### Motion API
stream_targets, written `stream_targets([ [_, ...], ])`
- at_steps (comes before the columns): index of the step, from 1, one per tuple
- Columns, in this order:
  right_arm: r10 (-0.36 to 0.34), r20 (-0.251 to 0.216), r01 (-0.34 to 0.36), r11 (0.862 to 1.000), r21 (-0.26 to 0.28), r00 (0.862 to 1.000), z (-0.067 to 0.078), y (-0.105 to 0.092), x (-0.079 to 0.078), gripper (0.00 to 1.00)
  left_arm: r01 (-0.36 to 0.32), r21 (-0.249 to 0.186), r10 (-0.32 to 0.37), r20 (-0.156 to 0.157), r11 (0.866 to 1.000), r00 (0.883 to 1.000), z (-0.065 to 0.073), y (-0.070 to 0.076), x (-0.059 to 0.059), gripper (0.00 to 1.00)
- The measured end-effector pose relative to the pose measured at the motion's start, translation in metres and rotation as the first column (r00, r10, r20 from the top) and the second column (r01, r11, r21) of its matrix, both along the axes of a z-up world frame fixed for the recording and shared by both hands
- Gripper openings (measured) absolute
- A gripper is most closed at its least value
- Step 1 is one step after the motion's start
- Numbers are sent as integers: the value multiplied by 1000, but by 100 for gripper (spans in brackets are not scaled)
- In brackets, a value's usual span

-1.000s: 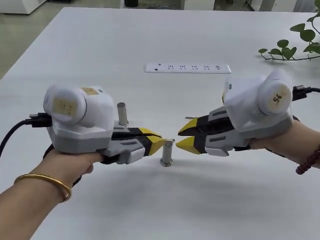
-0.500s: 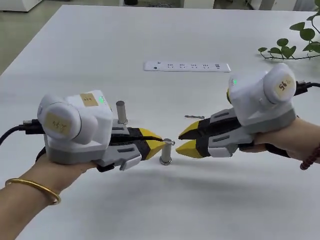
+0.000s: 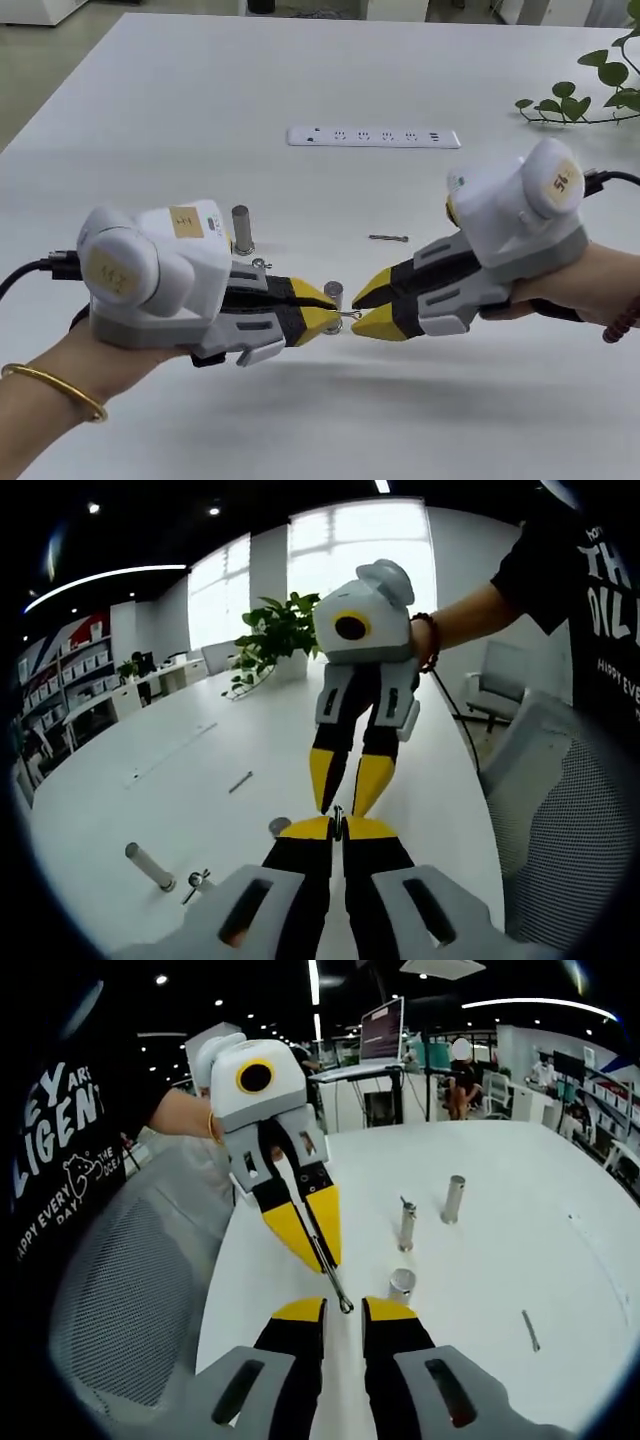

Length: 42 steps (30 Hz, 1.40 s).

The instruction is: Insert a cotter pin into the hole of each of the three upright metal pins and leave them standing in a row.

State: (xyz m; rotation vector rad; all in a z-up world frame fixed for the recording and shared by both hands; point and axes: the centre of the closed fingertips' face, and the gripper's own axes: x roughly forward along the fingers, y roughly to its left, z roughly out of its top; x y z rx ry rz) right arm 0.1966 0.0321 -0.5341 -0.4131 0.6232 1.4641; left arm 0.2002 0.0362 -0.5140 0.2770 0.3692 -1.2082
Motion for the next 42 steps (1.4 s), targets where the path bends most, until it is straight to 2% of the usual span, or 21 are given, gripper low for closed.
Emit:
stream_targets([
  [11,43,9,-42,999,-18,999,-4,-1,-6,1,26,-18,-26,-11,1000,1000,0,-4,-6,0],
  [17,75,52,-73,997,-41,996,-3,-1,-8,0,22,-24,-22,-17,999,1000,-2,-4,-6,0],
  [19,85,69,-82,995,-53,994,-4,-2,-7,0,10,-29,-11,-34,1000,999,-3,-3,-6,0],
  [22,101,92,-95,993,-71,991,-5,-2,-7,0,4,-28,-5,-37,1000,999,-4,-3,-6,0],
  [30,132,122,-120,988,-102,984,-7,-2,-8,0,-10,-11,9,-56,1000,998,-12,-1,-7,1],
  [34,137,141,-121,986,-118,980,-7,-3,-7,0,-23,-7,23,-60,1000,998,-15,1,-7,5],
  [37,137,153,-116,984,-134,979,-8,-5,-4,0,-48,-7,48,-55,999,997,-17,3,-5,8],
  [42,131,173,-102,981,-167,976,-12,-10,3,0,-120,-20,119,-29,993,992,-16,8,6,14],
])
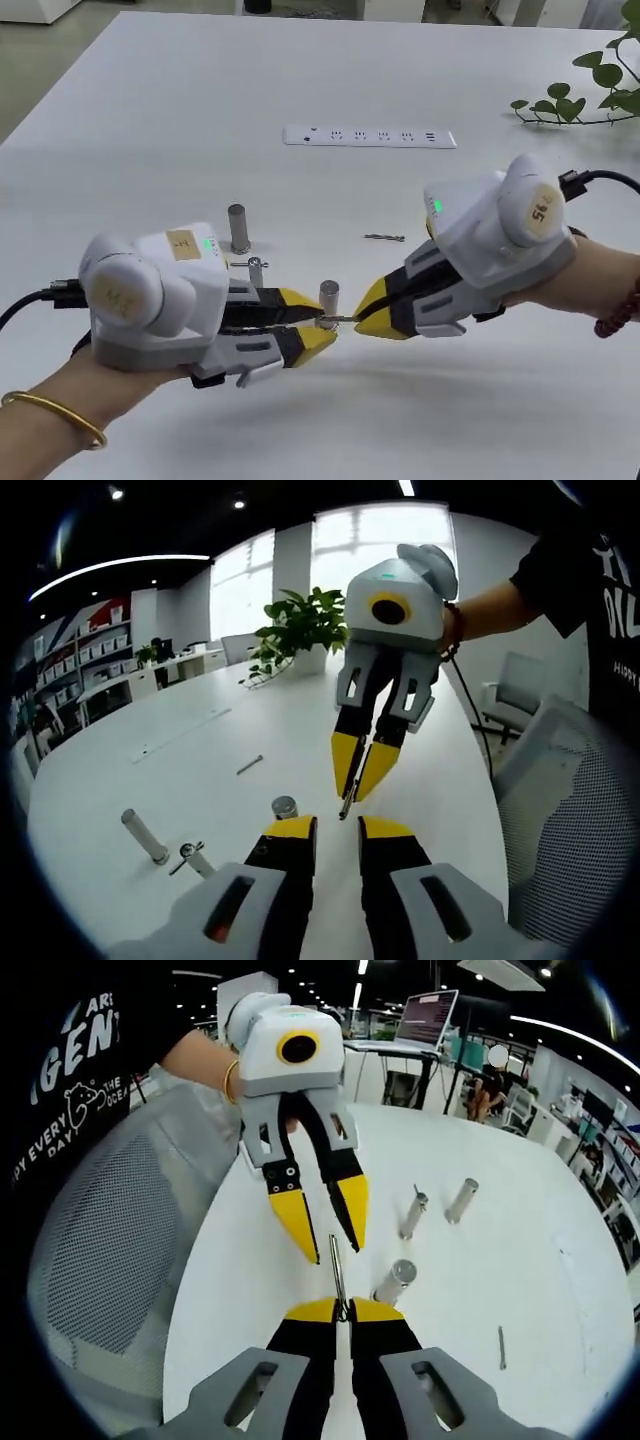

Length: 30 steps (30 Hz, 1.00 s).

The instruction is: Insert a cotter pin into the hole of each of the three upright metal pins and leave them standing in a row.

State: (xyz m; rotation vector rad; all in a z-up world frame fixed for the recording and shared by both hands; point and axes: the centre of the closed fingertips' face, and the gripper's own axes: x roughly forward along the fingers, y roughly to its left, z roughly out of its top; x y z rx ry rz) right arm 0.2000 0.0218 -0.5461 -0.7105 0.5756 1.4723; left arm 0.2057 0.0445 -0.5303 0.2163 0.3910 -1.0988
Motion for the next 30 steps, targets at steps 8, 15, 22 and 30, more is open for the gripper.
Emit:
stream_targets([
  [8,-30,23,30,999,-36,999,-3,-8,8,0,-87,6,86,36,996,996,-6,6,11,16],
  [15,-74,40,77,994,-77,996,-10,-18,20,0,-155,-3,155,19,988,988,-18,4,16,16],
  [22,-119,53,124,986,-114,992,-18,-26,31,0,-265,-11,265,-9,964,964,-30,3,27,16],
  [30,-165,54,171,977,-128,985,-24,-31,41,0,-350,-39,346,-78,936,935,-41,1,34,17],
])
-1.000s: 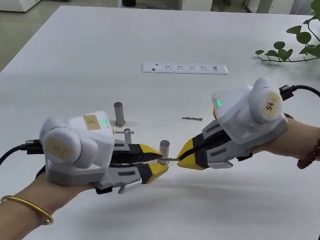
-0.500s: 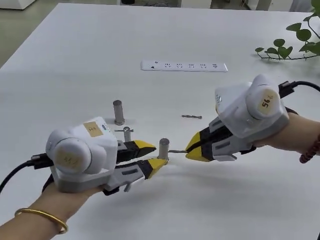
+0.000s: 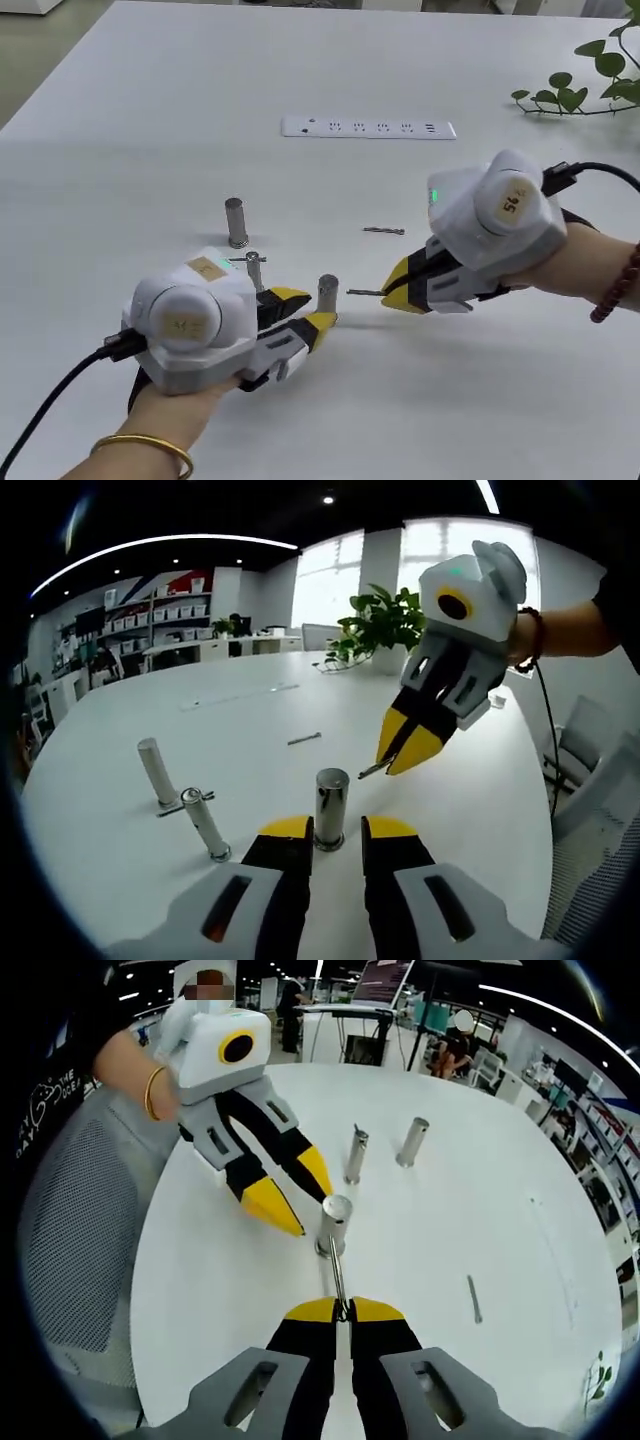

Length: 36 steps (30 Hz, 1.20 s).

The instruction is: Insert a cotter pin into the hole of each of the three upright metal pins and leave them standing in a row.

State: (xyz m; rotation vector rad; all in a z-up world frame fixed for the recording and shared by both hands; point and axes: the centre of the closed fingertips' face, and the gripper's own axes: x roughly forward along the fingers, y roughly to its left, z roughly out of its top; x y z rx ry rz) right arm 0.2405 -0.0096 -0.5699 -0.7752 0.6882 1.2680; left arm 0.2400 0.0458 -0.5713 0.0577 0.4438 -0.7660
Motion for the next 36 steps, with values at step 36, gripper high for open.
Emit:
stream_targets([
  [36,31,9,-31,999,21,999,1,16,8,0,14,73,-16,29,997,999,-13,-11,17,10],
])
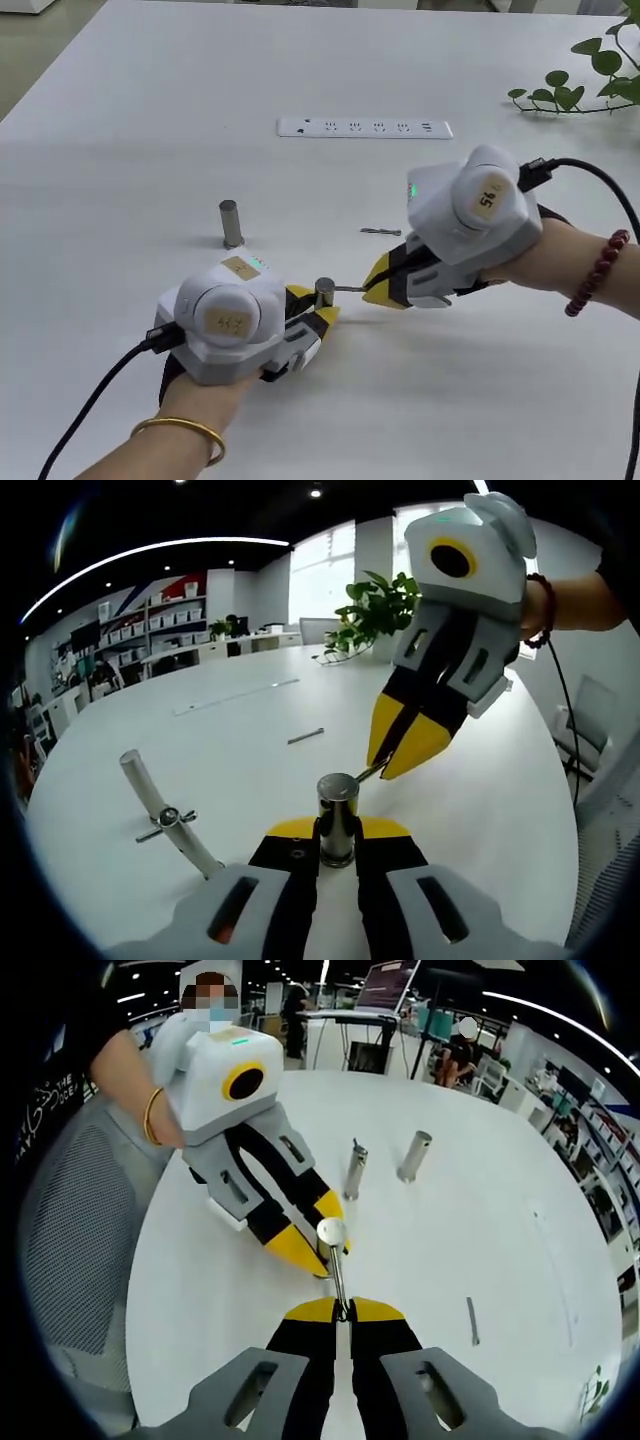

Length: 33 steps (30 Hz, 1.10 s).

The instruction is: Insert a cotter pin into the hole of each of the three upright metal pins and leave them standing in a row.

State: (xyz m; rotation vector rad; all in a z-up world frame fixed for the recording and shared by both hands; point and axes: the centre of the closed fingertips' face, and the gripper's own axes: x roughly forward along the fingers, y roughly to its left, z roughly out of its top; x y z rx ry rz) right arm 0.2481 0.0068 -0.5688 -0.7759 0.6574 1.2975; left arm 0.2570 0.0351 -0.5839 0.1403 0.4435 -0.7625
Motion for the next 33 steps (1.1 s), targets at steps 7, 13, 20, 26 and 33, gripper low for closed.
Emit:
stream_targets([
  [7,48,47,-46,998,-34,998,0,-1,4,0,14,6,-14,2,1000,1000,0,0,0,10],
  [13,48,44,-47,998,-35,998,1,1,3,0,31,20,-31,9,999,999,0,-1,0,10],
  [20,63,29,-62,998,-22,998,2,1,1,0,39,19,-39,13,999,999,-1,-1,0,10],
  [26,60,0,-60,998,33,998,9,12,-5,0,44,22,-45,17,999,999,0,-2,-1,10],
  [33,80,15,-81,997,16,997,5,19,-2,0,41,19,-41,15,999,999,0,-3,0,10],
])
